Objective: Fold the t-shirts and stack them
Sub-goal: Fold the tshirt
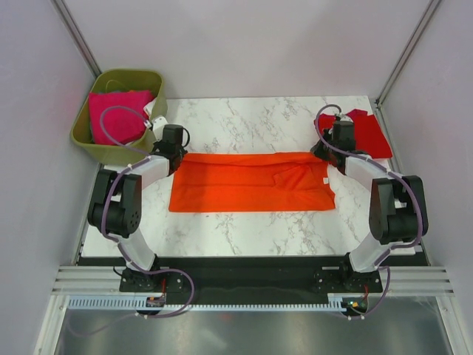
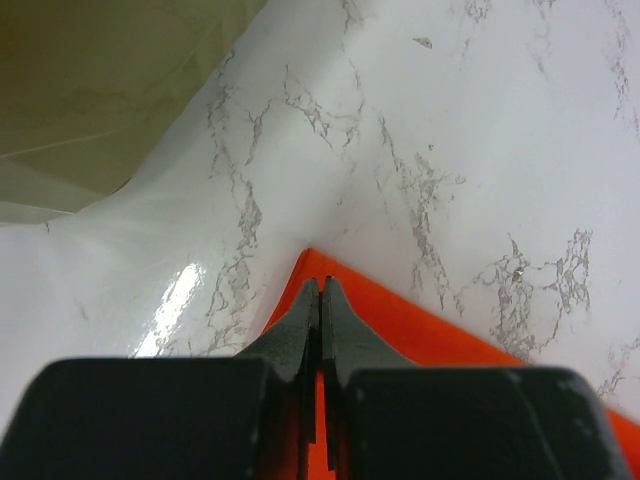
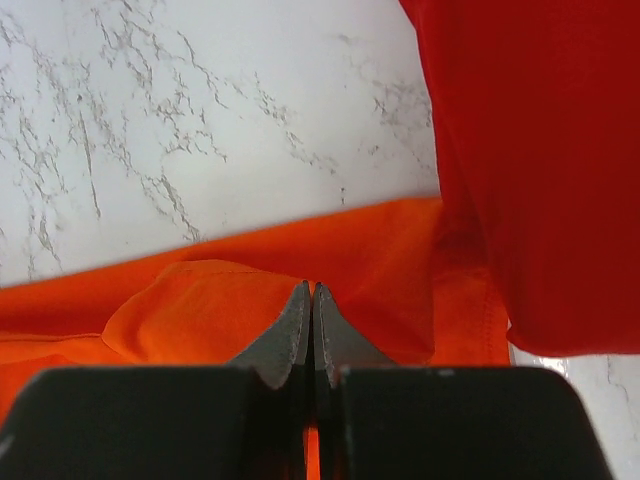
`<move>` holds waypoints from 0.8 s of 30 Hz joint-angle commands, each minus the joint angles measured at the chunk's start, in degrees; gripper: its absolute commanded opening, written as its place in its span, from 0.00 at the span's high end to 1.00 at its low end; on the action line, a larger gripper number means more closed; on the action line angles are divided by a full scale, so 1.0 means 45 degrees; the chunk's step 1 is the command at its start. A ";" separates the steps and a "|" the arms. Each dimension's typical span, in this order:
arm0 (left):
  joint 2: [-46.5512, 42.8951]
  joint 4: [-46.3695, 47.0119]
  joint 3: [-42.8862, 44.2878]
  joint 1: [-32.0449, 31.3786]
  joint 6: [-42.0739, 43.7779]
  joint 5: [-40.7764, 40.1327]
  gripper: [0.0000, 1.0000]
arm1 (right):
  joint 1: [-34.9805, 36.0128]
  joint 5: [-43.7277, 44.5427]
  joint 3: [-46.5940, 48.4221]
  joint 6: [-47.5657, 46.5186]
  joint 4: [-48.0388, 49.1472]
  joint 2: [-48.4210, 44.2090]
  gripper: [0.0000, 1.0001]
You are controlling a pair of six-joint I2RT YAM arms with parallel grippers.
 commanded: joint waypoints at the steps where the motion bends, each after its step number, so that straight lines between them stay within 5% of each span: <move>1: -0.0544 0.0436 -0.0099 0.0091 -0.0504 -0.0713 0.98 | -0.0056 0.0207 -0.0504 0.0128 0.0833 -0.1021 0.96; 24: -0.1265 -0.0033 -0.1270 0.0325 -0.1539 0.0302 0.98 | -0.0037 0.1163 -0.3219 0.0889 0.1967 -0.2213 0.91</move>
